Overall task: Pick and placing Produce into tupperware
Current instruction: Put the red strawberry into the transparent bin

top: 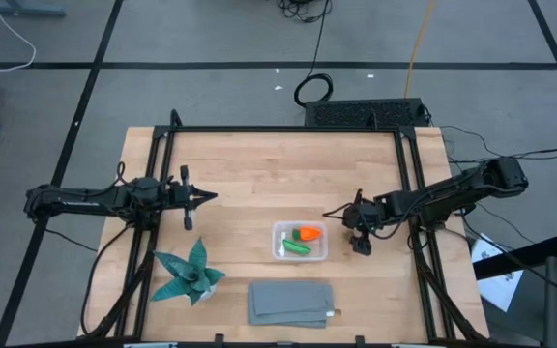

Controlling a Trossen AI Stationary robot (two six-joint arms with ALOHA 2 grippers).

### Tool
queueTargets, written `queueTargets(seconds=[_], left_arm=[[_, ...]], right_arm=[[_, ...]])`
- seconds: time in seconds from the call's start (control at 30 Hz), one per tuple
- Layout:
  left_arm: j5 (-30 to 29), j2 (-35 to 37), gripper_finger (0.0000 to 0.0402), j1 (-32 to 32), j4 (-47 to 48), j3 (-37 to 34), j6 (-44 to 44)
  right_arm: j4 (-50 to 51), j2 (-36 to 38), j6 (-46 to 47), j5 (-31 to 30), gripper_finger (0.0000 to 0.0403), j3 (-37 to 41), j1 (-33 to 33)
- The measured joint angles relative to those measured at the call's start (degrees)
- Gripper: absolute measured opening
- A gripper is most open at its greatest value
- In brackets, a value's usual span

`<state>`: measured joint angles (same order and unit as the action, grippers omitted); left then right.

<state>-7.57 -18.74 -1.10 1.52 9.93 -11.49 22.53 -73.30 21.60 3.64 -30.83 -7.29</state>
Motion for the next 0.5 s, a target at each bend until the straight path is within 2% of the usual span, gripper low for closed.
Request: queueTargets(seconds=[0.3, 0.5], left_arm=[[0.0, 0.0, 0.0001, 0.0, 0.0, 0.0, 0.0], [0.0, 0.0, 0.0001, 0.0, 0.0, 0.0, 0.0]], right_arm=[[0.2, -0.1, -0.4, -0.7, 0.0206, 0.1, 0.1], [0.3, -0.2, -0.2, 0.1, 0.0166, -0.4, 0.1]])
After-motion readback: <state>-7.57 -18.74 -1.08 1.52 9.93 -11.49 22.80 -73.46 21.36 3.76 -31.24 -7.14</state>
